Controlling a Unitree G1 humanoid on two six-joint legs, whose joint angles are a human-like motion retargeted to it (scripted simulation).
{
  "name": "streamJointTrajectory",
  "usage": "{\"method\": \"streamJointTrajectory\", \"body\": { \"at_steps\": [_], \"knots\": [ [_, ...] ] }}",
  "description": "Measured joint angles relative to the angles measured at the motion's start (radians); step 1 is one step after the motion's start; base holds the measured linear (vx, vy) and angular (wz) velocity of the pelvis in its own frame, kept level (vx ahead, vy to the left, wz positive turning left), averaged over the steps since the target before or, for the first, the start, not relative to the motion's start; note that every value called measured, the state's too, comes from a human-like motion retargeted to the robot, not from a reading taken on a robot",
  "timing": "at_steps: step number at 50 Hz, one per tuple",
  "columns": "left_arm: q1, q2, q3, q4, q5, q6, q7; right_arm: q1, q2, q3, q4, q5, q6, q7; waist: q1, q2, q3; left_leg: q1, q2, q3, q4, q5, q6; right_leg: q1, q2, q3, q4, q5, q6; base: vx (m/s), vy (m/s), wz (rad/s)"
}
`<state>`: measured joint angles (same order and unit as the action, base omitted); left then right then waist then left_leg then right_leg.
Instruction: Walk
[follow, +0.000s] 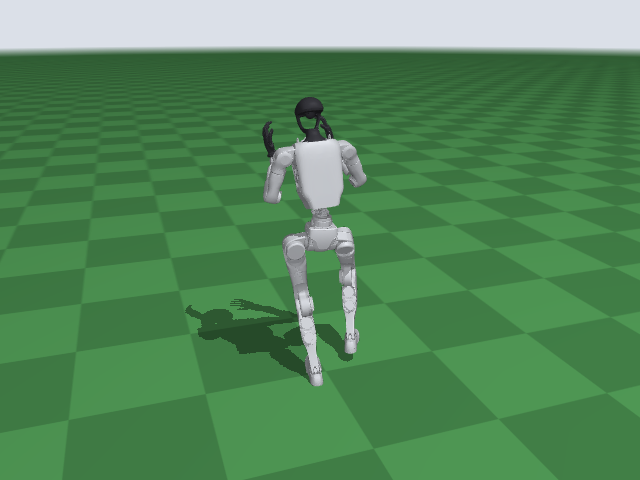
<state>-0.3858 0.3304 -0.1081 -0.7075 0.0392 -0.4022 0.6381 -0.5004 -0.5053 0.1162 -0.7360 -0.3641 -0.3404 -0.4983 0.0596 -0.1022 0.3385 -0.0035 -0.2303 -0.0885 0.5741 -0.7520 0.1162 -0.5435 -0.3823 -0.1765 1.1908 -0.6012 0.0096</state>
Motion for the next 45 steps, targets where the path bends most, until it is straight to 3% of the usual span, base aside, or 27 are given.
{"method": "streamJointTrajectory", "body": {
  "at_steps": [5, 10, 12, 15, 18, 21, 25, 30, 35, 38, 40, 42, 43, 45],
  "knots": [
    [-0.060, 0.044, 0.018, -0.005, 0.010, -0.017, -0.013, -0.022, 0.032, -0.020, -0.012, 0.084, -0.003, -0.017, -0.039, 0.018, -0.091, -0.050, 0.040, -0.045, 0.015, -0.042, -0.012, -0.131, 0.088, -0.028, -0.387, 0.128, 0.096, 0.45, -0.09, 0.38],
    [-0.096, 0.063, -0.001, -0.041, 0.015, -0.012, -0.019, -0.014, 0.085, -0.002, -0.041, 0.136, -0.008, -0.017, -0.036, 0.049, -0.105, -0.010, 0.060, -0.086, 0.157, -0.070, -0.041, -0.152, 0.107, 0.009, -0.295, 0.194, 0.099, 0.53, -0.16, 0.38],
    [-0.113, 0.070, -0.011, -0.050, 0.017, 0.002, -0.015, -0.029, 0.111, 0.016, -0.048, 0.156, -0.012, -0.014, -0.029, 0.074, -0.100, -0.020, 0.089, -0.094, 0.274, -0.014, -0.087, -0.140, 0.125, 0.002, -0.227, 0.168, 0.072, 0.56, -0.18, 0.24],
    [-0.140, 0.078, -0.025, -0.055, 0.028, 0.030, -0.005, -0.071, 0.142, 0.045, -0.048, 0.189, -0.017, -0.007, -0.017, 0.117, -0.081, -0.088, 0.157, -0.075, 0.524, 0.181, -0.181, -0.108, 0.162, -0.019, -0.162, 0.108, 0.024, 0.52, -0.17, 0.17],
    [-0.157, 0.074, -0.038, -0.062, 0.041, 0.050, -0.006, -0.109, 0.157, 0.064, -0.039, 0.201, -0.019, -0.015, 0.009, 0.139, -0.069, -0.221, 0.190, -0.049, 0.794, 0.332, -0.220, -0.084, 0.190, -0.024, -0.103, 0.028, -0.026, 0.49, -0.14, 0.04],
    [-0.175, 0.073, -0.046, -0.071, 0.054, 0.061, -0.002, -0.144, 0.157, 0.073, -0.022, 0.188, -0.016, -0.040, 0.034, 0.137, -0.064, -0.381, 0.185, -0.010, 0.986, 0.370, -0.208, -0.070, 0.192, -0.021, -0.057, -0.053, -0.054, 0.47, -0.12, 0.07],
    [-0.197, 0.090, -0.044, -0.083, 0.085, 0.055, 0.022, -0.175, 0.148, 0.082, -0.001, 0.162, -0.016, -0.070, 0.057, 0.113, -0.064, -0.607, 0.152, 0.067, 1.044, 0.306, -0.170, -0.038, 0.162, -0.030, -0.029, -0.138, -0.064, 0.45, -0.11, 0.19],
    [-0.235, 0.126, -0.027, -0.086, 0.143, 0.029, 0.078, -0.195, 0.123, 0.104, 0.019, 0.148, -0.039, -0.086, 0.071, 0.078, -0.064, -0.803, 0.143, 0.176, 0.743, 0.248, -0.142, 0.044, 0.118, -0.075, -0.056, -0.208, -0.055, 0.47, -0.10, 0.30],
    [-0.239, 0.121, -0.017, -0.071, 0.176, -0.003, 0.107, -0.190, 0.111, 0.134, 0.032, 0.140, -0.050, -0.068, 0.080, 0.058, -0.084, -0.840, 0.123, 0.225, 0.354, 0.301, -0.148, 0.144, 0.109, -0.146, -0.126, -0.253, -0.055, 0.47, -0.07, 0.28],
    [-0.220, 0.102, -0.024, -0.064, 0.170, -0.011, 0.110, -0.180, 0.105, 0.146, 0.030, 0.140, -0.053, -0.058, 0.092, 0.044, -0.104, -0.827, 0.128, 0.246, 0.298, 0.305, -0.125, 0.189, 0.107, -0.183, -0.145, -0.267, -0.057, 0.48, -0.03, 0.11],
    [-0.205, 0.087, -0.031, -0.061, 0.158, -0.013, 0.110, -0.170, 0.101, 0.149, 0.024, 0.139, -0.060, -0.053, 0.104, 0.031, -0.114, -0.816, 0.132, 0.258, 0.309, 0.279, -0.099, 0.215, 0.091, -0.221, -0.135, -0.262, -0.053, 0.48, -0.02, -0.12],
    [-0.196, 0.071, -0.038, -0.057, 0.146, -0.011, 0.115, -0.164, 0.094, 0.148, 0.016, 0.136, -0.067, -0.050, 0.119, 0.013, -0.124, -0.787, 0.143, 0.274, 0.342, 0.262, -0.071, 0.249, 0.024, -0.291, -0.068, -0.157, -0.040, 0.49, 0.00, 0.06],
    [-0.185, 0.058, -0.049, -0.057, 0.138, -0.010, 0.117, -0.151, 0.091, 0.146, 0.013, 0.132, -0.071, -0.049, 0.107, 0.005, -0.105, -0.777, 0.102, 0.259, 0.326, 0.280, -0.074, 0.242, 0.034, -0.228, -0.035, -0.119, -0.007, 0.49, 0.02, 0.82],
    [-0.168, 0.040, -0.062, -0.055, 0.133, -0.007, 0.117, -0.131, 0.086, 0.148, 0.006, 0.129, -0.077, -0.045, 0.097, -0.010, -0.099, -0.757, 0.064, 0.247, 0.331, 0.259, -0.049, 0.224, -0.003, -0.196, 0.069, -0.042, 0.005, 0.48, 0.02, 0.84]
  ]
}}
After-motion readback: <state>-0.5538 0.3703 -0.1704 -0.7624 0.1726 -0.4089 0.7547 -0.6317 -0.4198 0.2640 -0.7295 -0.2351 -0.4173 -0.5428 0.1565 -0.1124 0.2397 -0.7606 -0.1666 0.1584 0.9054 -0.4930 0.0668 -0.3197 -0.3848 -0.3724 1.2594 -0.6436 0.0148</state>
